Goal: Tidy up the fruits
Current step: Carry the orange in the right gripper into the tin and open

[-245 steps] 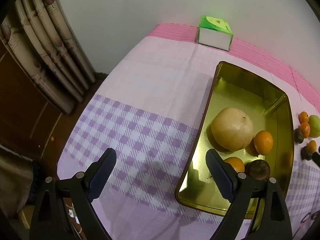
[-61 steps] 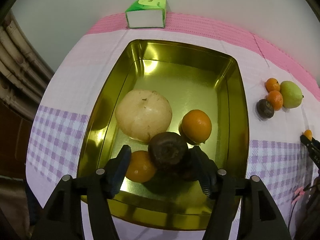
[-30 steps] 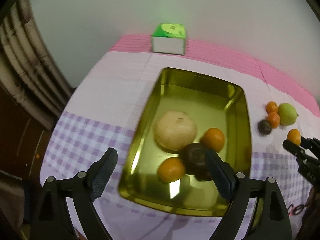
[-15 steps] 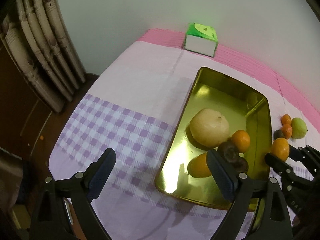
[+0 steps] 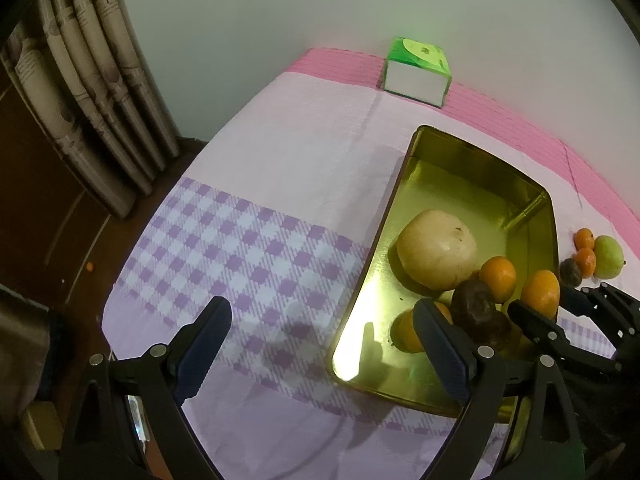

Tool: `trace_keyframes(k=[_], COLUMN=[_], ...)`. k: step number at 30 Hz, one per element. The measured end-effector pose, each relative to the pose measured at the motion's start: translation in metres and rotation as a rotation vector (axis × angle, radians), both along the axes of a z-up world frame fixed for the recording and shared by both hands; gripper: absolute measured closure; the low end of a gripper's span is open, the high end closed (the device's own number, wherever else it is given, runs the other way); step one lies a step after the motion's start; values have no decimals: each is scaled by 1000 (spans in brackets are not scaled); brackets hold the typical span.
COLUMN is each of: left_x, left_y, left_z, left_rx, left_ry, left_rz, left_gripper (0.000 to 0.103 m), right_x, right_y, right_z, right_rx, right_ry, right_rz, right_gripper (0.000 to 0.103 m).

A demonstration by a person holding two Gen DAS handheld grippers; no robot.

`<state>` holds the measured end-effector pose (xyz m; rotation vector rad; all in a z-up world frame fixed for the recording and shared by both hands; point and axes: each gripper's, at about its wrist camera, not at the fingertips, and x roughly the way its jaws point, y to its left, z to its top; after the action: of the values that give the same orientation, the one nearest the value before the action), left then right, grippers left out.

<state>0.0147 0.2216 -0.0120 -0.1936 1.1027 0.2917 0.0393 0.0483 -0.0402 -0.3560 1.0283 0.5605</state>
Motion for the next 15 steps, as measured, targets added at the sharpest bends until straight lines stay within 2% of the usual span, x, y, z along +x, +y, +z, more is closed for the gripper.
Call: trace_keyframes(k=[15], left_x=[0], left_y=[-1], left_z=[-2], left_rx=[4], left_ry=[4], left_rz=[-2], left_gripper=[11], right_x=[4], right_y=[7], right_z=[-12], right_rx=[-29], right_ry=[12], right_rz=[8], right_gripper=[65])
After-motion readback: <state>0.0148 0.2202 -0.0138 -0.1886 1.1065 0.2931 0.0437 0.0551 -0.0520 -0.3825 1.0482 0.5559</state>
